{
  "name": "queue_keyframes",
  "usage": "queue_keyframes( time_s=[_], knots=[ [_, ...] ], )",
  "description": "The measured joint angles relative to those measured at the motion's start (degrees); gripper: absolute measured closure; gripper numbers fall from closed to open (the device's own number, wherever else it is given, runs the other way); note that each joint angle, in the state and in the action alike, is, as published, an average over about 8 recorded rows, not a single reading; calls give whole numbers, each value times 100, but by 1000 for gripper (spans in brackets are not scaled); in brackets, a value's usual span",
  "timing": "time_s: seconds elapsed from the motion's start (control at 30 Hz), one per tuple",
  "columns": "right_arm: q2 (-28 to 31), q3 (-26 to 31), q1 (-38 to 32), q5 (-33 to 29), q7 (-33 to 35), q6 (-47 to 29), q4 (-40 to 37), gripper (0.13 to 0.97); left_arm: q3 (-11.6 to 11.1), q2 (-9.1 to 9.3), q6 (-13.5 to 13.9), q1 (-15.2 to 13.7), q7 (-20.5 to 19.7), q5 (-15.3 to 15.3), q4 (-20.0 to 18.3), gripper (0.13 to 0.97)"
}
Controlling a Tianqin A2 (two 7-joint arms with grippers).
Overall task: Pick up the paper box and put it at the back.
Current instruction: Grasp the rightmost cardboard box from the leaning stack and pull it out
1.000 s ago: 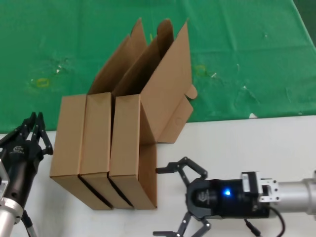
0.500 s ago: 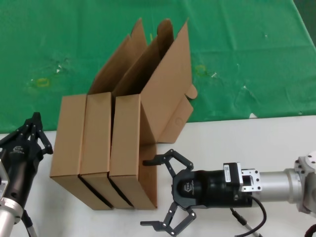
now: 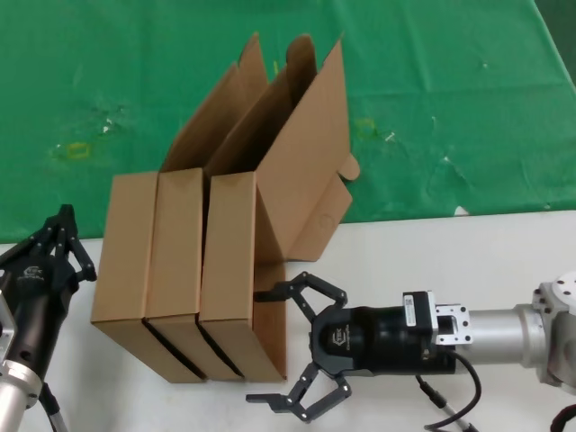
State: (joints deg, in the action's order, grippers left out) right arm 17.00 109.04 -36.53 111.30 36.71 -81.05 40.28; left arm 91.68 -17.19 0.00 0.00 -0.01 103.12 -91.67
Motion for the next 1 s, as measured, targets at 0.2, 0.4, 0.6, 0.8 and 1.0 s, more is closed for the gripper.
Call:
queue_keyframes(
  time_s=[0.2, 0.4, 0.6, 0.8, 1.0],
  knots=[
    [-9, -49, -6, -61, -6, -24, -18, 246, 0, 0, 0, 0, -2, 0, 0, 953],
    [-1, -85, -19, -114, 12, -57, -50, 349, 0, 0, 0, 0, -5, -2, 0, 953],
    [9, -115, -28, -156, 35, -95, -83, 411, 0, 0, 0, 0, -3, -2, 0, 953],
    [18, -135, -16, -185, 36, -128, -84, 551, 0, 0, 0, 0, -3, -2, 0, 953],
    [20, -152, -11, -209, 36, -153, -92, 679, 0, 0, 0, 0, -2, -2, 0, 953]
  ],
)
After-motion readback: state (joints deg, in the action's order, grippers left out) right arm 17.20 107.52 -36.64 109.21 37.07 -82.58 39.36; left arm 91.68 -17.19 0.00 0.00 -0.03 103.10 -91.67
